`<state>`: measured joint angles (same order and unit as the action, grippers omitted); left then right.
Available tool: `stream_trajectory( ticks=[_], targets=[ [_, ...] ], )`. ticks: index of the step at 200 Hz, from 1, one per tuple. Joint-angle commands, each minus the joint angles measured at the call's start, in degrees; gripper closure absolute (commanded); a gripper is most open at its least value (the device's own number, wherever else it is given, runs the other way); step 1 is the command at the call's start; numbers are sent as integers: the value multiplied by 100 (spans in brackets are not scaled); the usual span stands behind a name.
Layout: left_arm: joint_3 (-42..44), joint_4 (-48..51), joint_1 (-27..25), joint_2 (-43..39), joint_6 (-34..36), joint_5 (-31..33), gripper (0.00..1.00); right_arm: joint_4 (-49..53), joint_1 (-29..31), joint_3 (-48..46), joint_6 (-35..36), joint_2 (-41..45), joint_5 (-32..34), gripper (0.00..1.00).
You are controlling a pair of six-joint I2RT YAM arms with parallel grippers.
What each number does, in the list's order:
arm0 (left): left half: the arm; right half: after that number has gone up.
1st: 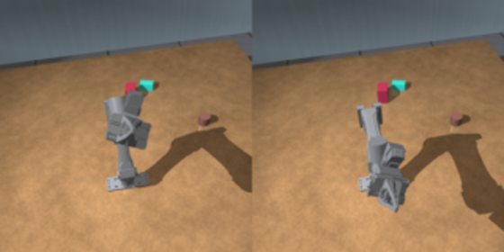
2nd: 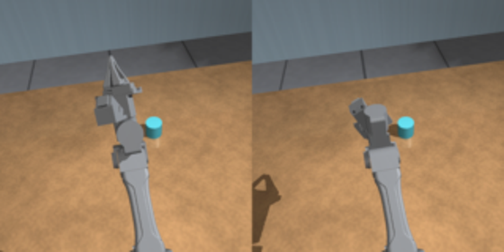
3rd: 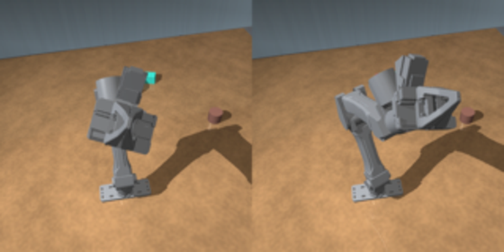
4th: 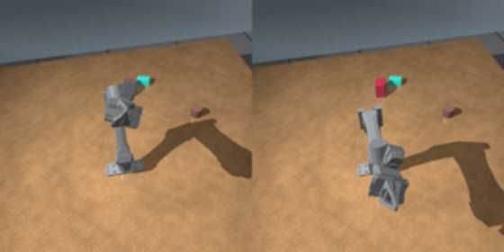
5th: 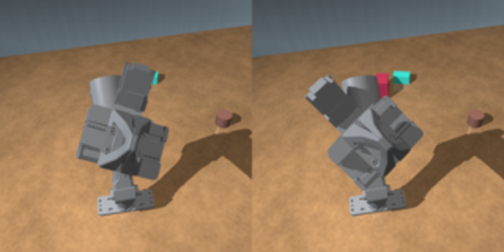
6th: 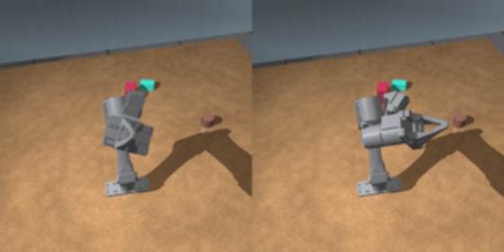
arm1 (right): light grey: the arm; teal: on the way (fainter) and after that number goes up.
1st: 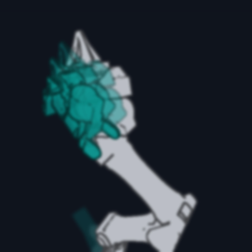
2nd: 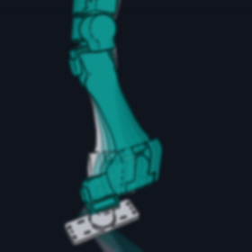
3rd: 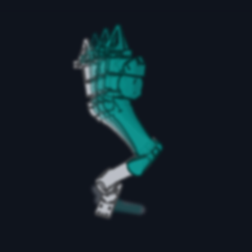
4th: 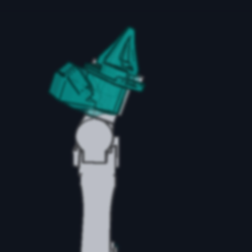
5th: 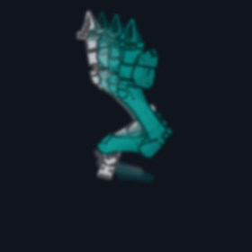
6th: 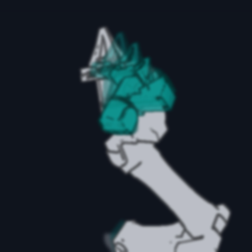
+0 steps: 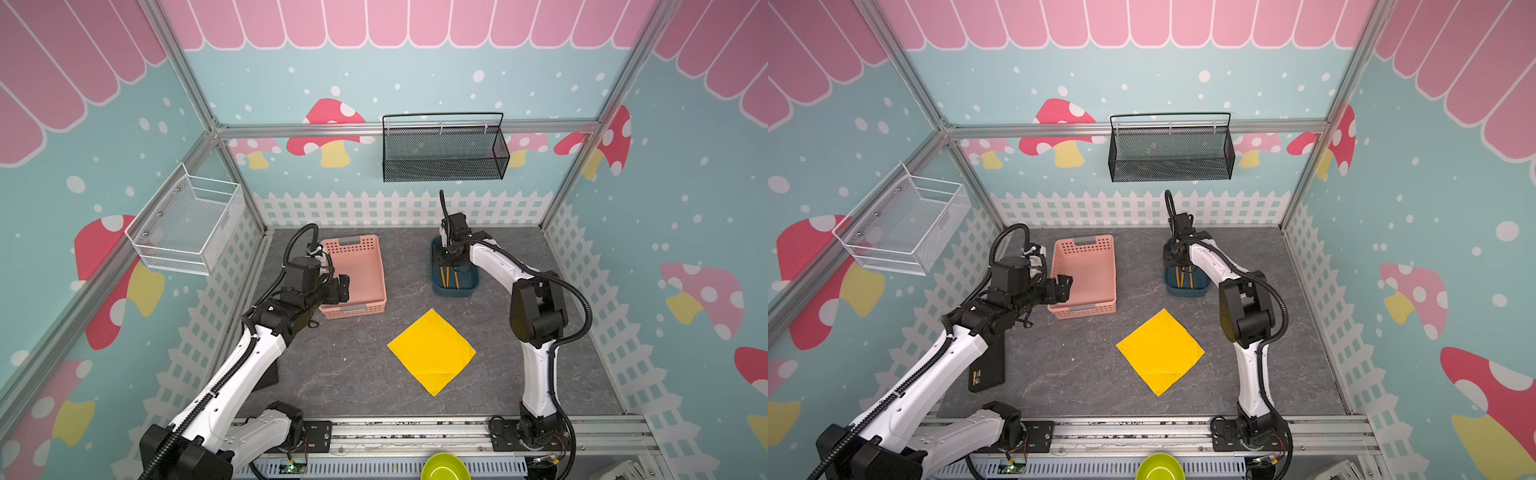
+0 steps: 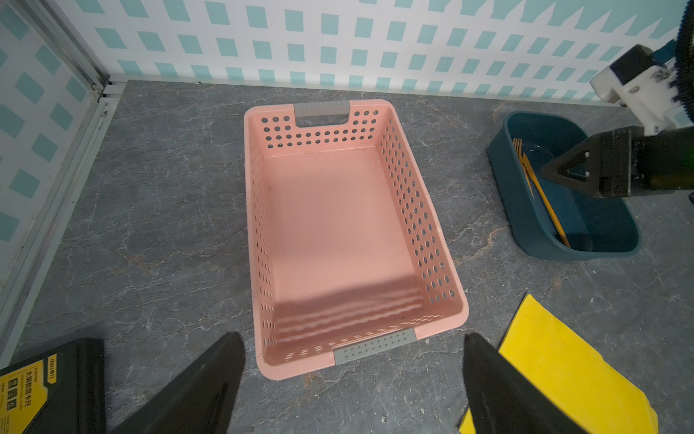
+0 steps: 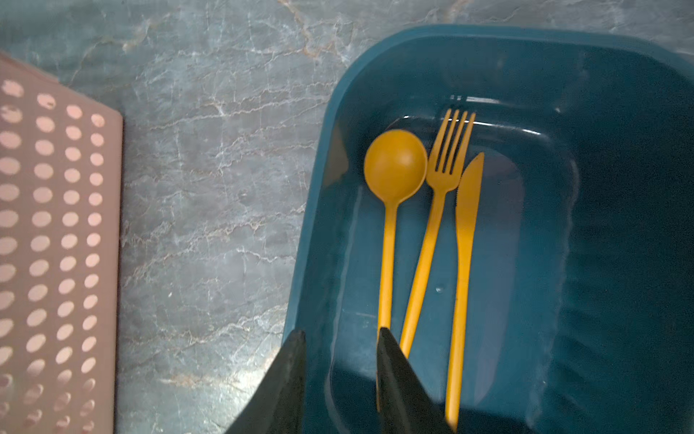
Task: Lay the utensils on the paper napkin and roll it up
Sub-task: 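Lower the right gripper and close it on the spoon handle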
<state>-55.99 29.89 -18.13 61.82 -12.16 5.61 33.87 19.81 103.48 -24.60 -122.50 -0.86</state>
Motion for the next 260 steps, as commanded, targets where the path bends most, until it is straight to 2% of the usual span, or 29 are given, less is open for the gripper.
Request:
stream_trajectory(
  ticks=[1,57,260],
  targets=[
    [96,-6,2,-39,91,53,7,264,-70,270,87,-222,139,69],
    [132,-27,2,-54,109,11,7,356,-187,574,34,-625,95,77],
    [158,-18,2,-147,159,71,7,724,-285,1462,96,-1505,-160,82]
  ],
)
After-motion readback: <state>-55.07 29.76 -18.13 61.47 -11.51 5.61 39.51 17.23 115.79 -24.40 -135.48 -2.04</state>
